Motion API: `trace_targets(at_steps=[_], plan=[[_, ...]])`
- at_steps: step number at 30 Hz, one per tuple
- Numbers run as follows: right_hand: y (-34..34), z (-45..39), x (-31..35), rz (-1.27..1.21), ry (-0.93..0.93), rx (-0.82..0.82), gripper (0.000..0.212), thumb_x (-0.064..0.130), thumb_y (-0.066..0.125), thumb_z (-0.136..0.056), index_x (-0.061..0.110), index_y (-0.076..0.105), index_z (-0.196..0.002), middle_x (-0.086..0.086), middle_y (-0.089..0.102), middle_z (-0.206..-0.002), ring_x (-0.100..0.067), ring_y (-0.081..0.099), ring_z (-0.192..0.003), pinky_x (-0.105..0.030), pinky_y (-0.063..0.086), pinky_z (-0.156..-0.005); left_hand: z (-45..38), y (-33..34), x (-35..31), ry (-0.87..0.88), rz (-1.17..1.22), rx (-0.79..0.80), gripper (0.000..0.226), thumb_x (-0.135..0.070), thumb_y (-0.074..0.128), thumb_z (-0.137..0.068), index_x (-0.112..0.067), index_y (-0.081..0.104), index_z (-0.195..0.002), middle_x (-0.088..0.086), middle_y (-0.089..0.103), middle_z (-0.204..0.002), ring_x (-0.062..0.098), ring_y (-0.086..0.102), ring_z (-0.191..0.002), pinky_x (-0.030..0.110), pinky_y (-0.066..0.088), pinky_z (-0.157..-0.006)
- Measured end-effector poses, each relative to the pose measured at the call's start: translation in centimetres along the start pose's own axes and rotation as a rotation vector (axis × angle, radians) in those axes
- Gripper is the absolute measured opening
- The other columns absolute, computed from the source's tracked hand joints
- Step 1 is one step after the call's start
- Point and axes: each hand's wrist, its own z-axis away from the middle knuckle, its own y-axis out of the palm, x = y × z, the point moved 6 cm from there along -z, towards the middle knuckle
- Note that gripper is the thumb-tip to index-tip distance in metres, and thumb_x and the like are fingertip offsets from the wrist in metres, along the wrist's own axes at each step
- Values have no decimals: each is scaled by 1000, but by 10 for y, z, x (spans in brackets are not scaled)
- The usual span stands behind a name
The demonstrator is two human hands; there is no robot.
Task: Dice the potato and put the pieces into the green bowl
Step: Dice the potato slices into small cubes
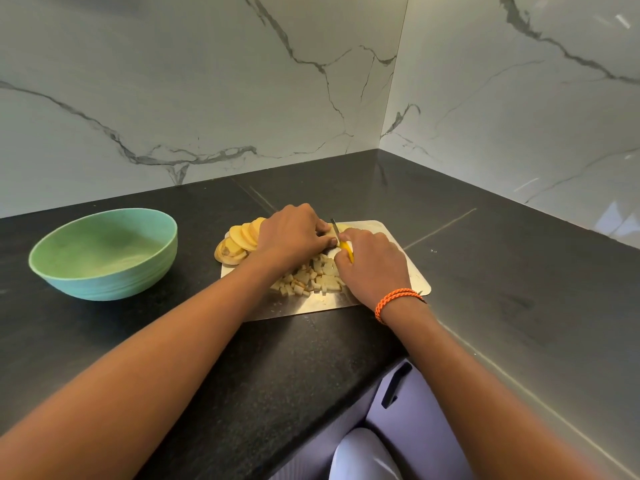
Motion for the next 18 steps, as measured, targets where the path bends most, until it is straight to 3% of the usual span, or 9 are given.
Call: trace_targets(at_steps=[4,11,15,18], plan=[[-3,6,0,15,-37,30,36,34,48,-101,27,62,-133,-5,67,-115,-24,61,-100,-37,48,-80,-1,2,1,-11,0,-2,37,-58,76,-90,-32,80,-116,-12,80,-102,6,63,-73,29,57,-65],[-13,36,-9,0,-42,53,39,35,49,-100,31,60,-136,-4,68,-114,-25,62,-101,-40,52,-83,-1,1,-1,-17,-10,14,38,-55,75,-92,-31,78,-122,-12,79,-109,6,59,-70,23,40,-54],[-20,51,-18,15,-25,54,39,37,49,-99,33,59,-136,-3,70,-104,-23,63,-90,-37,52,-78,0,1,-2,-13,-10,11,41,-56,75,-92,-31,77,-124,-12,78,-113,7,59,-70,24,42,-55],[-27,55,-26,41,9,43,39,35,49,-100,33,58,-138,-5,70,-107,-26,64,-94,-37,49,-76,1,1,-3,-14,-13,15,42,-55,74,-93,-30,76,-126,-11,78,-115,8,59,-70,23,41,-55]])
